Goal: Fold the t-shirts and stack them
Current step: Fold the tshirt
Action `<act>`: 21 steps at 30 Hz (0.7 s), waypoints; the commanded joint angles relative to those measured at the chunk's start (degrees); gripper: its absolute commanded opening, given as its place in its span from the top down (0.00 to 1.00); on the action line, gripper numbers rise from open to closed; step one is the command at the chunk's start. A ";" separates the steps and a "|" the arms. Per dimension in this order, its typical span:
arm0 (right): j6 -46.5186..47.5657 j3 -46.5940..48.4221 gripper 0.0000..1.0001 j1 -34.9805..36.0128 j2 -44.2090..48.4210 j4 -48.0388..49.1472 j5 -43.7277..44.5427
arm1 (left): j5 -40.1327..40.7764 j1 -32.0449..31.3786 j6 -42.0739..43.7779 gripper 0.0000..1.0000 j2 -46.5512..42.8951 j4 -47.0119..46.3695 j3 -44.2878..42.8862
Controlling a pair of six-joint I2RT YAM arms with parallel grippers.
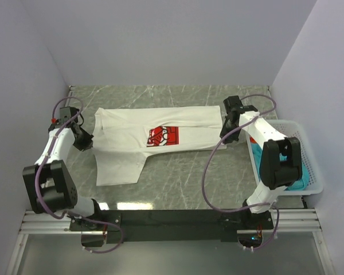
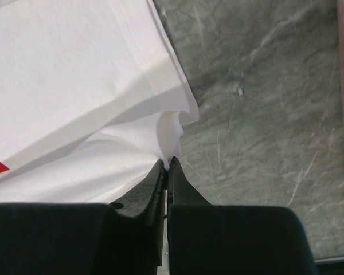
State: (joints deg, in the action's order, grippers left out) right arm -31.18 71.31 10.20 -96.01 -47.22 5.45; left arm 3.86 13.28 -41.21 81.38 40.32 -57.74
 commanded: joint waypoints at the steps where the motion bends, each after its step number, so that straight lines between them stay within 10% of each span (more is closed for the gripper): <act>1: 1.03 4.44 1.00 -1.67 -2.16 -1.21 1.14 | -2.09 0.52 0.61 0.99 2.19 -1.46 -4.57; 21: 0.42 13.42 1.00 -4.66 -13.24 1.43 -0.35 | -5.26 0.52 -0.45 0.99 13.62 -4.45 -12.93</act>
State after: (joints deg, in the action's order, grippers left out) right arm -30.59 81.97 7.18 -107.87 -47.18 3.81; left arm -1.43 13.32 -41.41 93.73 38.26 -68.16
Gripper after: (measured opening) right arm 0.020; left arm 0.022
